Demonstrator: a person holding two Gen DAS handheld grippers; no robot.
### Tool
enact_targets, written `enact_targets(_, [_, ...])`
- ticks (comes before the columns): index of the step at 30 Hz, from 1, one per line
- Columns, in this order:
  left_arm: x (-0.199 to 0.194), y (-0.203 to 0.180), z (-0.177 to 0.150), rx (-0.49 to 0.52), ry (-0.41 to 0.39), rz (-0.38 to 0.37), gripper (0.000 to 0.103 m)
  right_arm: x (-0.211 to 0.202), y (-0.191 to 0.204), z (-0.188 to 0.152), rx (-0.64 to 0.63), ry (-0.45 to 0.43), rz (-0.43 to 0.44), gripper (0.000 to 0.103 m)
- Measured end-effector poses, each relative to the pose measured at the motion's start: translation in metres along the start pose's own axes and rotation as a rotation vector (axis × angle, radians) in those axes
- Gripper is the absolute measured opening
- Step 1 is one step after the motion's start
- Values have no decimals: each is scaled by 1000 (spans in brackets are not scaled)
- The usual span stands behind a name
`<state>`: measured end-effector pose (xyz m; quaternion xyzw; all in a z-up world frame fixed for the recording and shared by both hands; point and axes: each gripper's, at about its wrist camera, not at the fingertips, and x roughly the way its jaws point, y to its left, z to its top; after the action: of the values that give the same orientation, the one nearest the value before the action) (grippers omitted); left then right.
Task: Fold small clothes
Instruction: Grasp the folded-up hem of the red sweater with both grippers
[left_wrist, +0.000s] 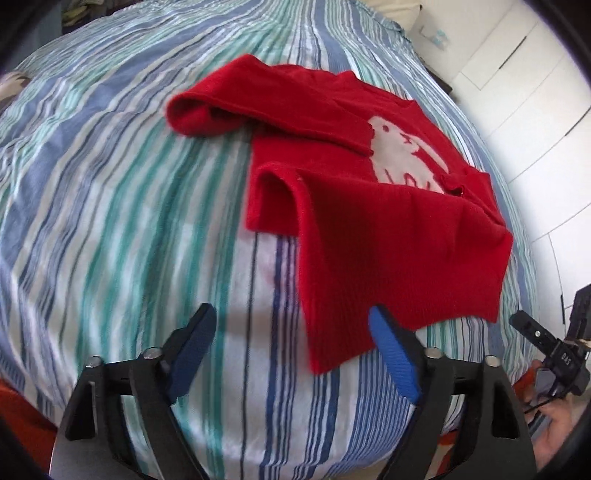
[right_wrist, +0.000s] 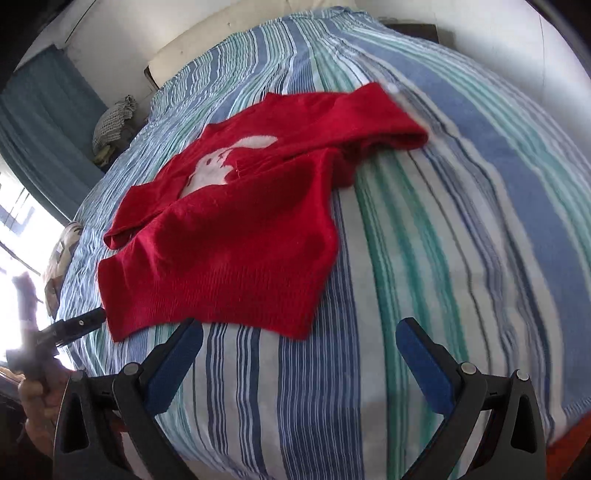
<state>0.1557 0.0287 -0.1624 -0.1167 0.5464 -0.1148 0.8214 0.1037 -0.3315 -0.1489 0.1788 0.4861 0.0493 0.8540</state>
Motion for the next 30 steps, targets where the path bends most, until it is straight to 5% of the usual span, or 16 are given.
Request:
enact_targets(1, [9, -4, 2, 8, 9, -7, 63, 13, -1, 3, 6, 12, 23, 99])
enact_targets(2, [14, -6, 4, 15, 7, 0, 49, 22, -2, 4, 12, 21, 52, 86])
enact_targets(3, [18, -7, 5, 24, 3, 11, 14, 29, -4, 5, 19, 24, 72, 53])
enact_targets(5, [18, -4, 5, 4, 35, -4, 3, 31, -10, 8, 57, 40, 77, 5])
enact_targets(10, [-53, 15, -12, 22, 3, -117, 3, -43, -3, -1, 48, 30, 164, 4])
enact_targets(14, [-81, 17, -47, 128, 56, -72, 3, -81, 6, -36, 27, 140, 148, 4])
enact_targets(21, [-28, 9, -76, 175, 184, 118, 3, -32, 11, -65, 15, 328, -95, 4])
enact_targets(30, [1, -2, -80, 185, 184, 206, 3, 15, -9, -66, 107, 381, -107, 3])
